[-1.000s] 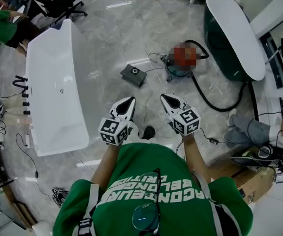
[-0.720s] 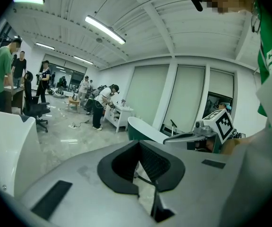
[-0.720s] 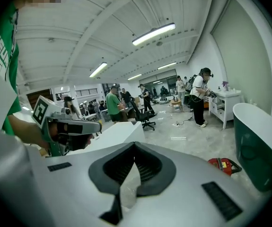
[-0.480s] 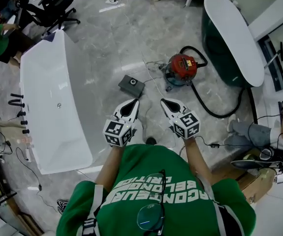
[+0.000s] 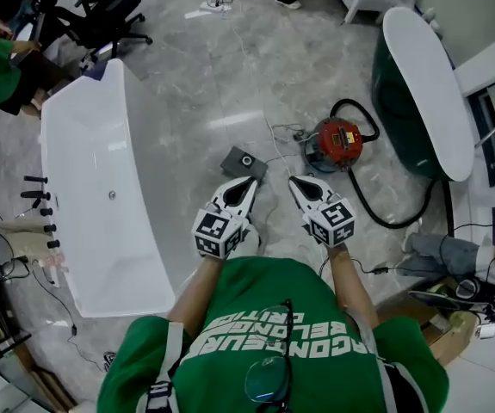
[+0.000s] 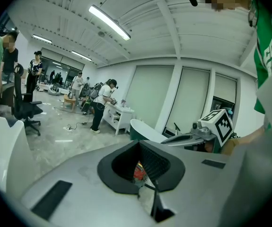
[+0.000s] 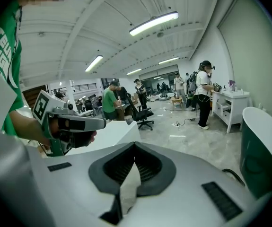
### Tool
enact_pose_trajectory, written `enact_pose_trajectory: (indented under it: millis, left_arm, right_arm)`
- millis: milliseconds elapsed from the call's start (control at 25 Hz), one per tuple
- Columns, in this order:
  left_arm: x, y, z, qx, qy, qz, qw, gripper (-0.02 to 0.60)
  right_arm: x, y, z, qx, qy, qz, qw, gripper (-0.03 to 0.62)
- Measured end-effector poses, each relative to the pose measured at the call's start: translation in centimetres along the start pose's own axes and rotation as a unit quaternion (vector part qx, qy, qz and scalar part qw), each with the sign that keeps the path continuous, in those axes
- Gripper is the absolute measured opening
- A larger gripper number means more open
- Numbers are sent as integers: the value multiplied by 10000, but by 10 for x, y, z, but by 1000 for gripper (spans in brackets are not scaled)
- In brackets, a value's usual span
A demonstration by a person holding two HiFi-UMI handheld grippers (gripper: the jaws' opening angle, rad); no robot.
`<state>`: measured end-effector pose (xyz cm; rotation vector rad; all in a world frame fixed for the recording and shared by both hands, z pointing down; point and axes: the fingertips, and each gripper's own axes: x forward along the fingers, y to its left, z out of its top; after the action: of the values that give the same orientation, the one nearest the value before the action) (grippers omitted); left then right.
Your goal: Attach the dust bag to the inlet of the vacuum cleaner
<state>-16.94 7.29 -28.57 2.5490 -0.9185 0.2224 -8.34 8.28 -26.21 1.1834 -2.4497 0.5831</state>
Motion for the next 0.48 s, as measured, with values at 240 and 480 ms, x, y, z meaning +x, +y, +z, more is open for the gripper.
enact_pose_trajectory:
  millis: [240, 480]
  left_arm:
    - [28, 35, 5, 28, 288, 63, 9996, 5]
    - [71, 43, 0, 33, 461, 289, 9985, 5]
  right_arm:
    - [33, -24, 11, -47, 162, 129, 9998, 8]
    - [49, -59, 5, -240, 385, 436, 9980, 8]
